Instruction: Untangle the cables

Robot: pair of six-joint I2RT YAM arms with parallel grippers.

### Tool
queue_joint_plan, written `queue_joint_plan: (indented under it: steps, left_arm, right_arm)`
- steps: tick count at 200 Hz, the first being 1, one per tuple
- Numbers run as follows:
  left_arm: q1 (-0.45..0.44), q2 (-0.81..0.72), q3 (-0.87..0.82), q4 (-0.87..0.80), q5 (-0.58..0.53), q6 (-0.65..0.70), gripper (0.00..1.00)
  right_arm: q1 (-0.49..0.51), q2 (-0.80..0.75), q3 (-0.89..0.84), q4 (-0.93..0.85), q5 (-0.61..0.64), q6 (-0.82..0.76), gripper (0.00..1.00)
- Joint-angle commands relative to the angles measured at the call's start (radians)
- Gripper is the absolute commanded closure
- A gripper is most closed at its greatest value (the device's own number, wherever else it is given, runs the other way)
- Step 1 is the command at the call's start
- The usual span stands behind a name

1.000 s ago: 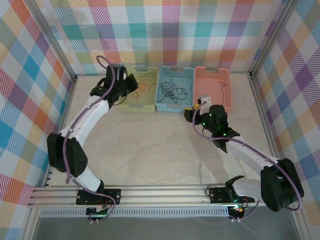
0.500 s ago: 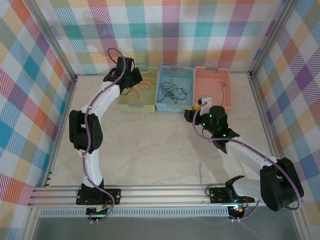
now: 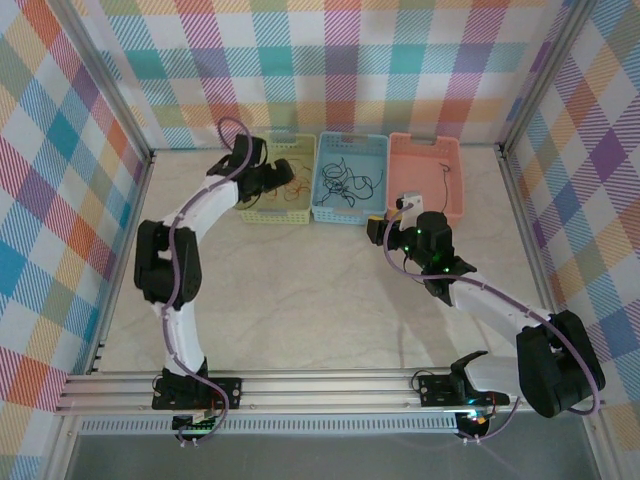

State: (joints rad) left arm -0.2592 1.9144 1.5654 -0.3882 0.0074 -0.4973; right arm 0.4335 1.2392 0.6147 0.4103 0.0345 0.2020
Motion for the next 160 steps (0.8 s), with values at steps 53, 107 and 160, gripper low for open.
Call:
queue_joint_plan:
  steps: [53,107,160]
  left_arm:
    - [0.008,-0.683,-0.649,0.335,-0.252,0.072,0.00]
    - [-0.010,-1.061,-1.158,0.711,-0.483,0.331,0.00]
    - [-0.006,-1.011,-1.284,0.809,-0.394,0.604,0.00]
  right_arm:
    - [0.005,-0.067,-0.005,-0.017,0.098,-0.072,0.25]
    - [-0.008,-0.224,-0.066,-0.075,0.271,-0.165,0.00]
    - [-0.059,-0.290,-0.198,-0.088,0.340,-0.279,0.00]
